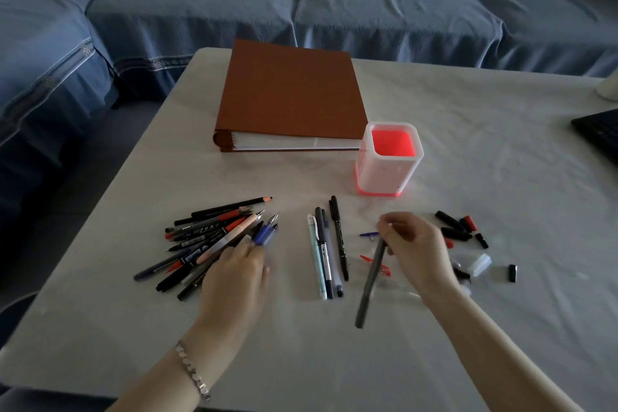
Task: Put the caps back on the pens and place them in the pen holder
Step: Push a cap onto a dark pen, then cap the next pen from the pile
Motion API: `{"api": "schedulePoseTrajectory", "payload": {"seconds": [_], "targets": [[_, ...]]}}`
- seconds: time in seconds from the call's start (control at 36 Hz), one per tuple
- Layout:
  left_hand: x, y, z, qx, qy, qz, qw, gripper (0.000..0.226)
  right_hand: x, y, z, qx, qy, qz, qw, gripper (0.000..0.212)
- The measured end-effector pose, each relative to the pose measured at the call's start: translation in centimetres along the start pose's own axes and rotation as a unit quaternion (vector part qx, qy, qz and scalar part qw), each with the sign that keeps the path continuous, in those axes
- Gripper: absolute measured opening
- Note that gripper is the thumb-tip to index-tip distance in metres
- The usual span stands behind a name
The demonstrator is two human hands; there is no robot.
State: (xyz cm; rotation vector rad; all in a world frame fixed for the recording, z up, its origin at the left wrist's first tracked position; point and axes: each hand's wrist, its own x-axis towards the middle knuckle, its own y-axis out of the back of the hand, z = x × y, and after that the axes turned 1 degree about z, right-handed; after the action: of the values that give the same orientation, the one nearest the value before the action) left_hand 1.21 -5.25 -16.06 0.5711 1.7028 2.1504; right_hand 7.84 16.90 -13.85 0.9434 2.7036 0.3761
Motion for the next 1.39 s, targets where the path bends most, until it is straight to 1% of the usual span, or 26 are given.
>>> {"api": "schedulePoseTrajectory", "payload": {"seconds": [0.06,0.08,0.14,0.22,0.28,0.36,0.44,0.53,0.67,0.78,0.92,0.97,1.03,1.08,1.14,1.19,1.28,1.39], "targets": [[-0.1,-0.3,0.3,0.004,-0.01,0.005,1.0,0.025,0.3,-1.4,0.5,-0.032,-0.006,-0.031,0.999,0.023],[-0.2,-0.5,0.4,0.003,-0.011,0.005,1.0,0.023,0.3,-2.1,0.7,-0.056,0.004,-0.041,0.998,0.03],[-0.2,-0.8,0.6,0.002,-0.006,0.005,1.0,0.022,0.5,-3.4,0.9,-0.095,0.041,-0.053,0.993,0.036],[-0.3,-1.0,0.7,-0.008,0.0,0.009,1.0,0.019,0.9,-4.8,0.6,-0.152,0.075,-0.075,0.983,0.039],[-0.4,-1.0,0.6,-0.006,0.002,0.018,1.0,0.017,1.3,-5.5,0.4,-0.168,0.085,-0.087,0.978,0.039],[-0.6,-0.8,0.3,0.008,0.014,0.023,1.0,0.022,1.8,-5.9,0.2,-0.182,0.099,-0.108,0.972,0.039],[-0.6,-0.7,0.2,0.006,0.015,0.019,1.0,0.024,1.9,-5.5,0.2,-0.22,0.119,-0.13,0.959,0.041],[-0.5,-0.7,0.2,0.001,0.018,0.025,1.0,0.028,1.8,-4.3,0.6,-0.252,0.135,-0.115,0.951,0.034],[-0.6,-1.4,0.1,0.025,0.022,0.026,0.999,0.033,1.2,-0.2,1.9,-0.291,0.151,-0.081,0.941,0.025],[-0.7,-1.6,0.2,0.024,0.021,0.016,0.999,0.041,0.7,3.2,3.4,-0.36,0.149,-0.046,0.92,0.024],[-0.6,-1.4,0.5,0.01,0.029,-0.006,1.0,0.045,1.0,6.3,4.1,-0.402,0.114,0.006,0.909,0.025],[-0.6,-1.1,0.9,-0.013,0.04,-0.013,0.999,0.04,1.1,7.4,4.0,-0.434,0.095,0.002,0.896,0.032],[-0.5,-0.7,1.3,-0.041,0.049,-0.016,0.998,0.028,1.2,8.6,3.9,-0.468,0.066,-0.015,0.881,0.042],[-0.3,-0.3,1.9,-0.092,0.057,-0.004,0.994,0.018,1.3,9.6,3.9,-0.51,0.041,-0.036,0.858,0.047],[0.0,0.2,2.8,-0.159,0.079,0.015,0.984,0.023,1.4,10.3,4.0,-0.542,0.022,-0.056,0.838,0.046],[0.2,0.8,3.7,-0.206,0.082,0.02,0.975,0.025,1.4,10.6,4.3,-0.548,0.01,-0.063,0.834,0.043],[0.3,1.6,4.8,-0.25,0.039,0.025,0.967,0.02,1.4,10.9,4.8,-0.535,0.015,-0.045,0.844,0.037],[0.5,2.4,6.2,-0.315,0.005,-0.014,0.949,0.013,1.4,11.2,5.4,-0.537,0.031,-0.026,0.842,0.027]]}}
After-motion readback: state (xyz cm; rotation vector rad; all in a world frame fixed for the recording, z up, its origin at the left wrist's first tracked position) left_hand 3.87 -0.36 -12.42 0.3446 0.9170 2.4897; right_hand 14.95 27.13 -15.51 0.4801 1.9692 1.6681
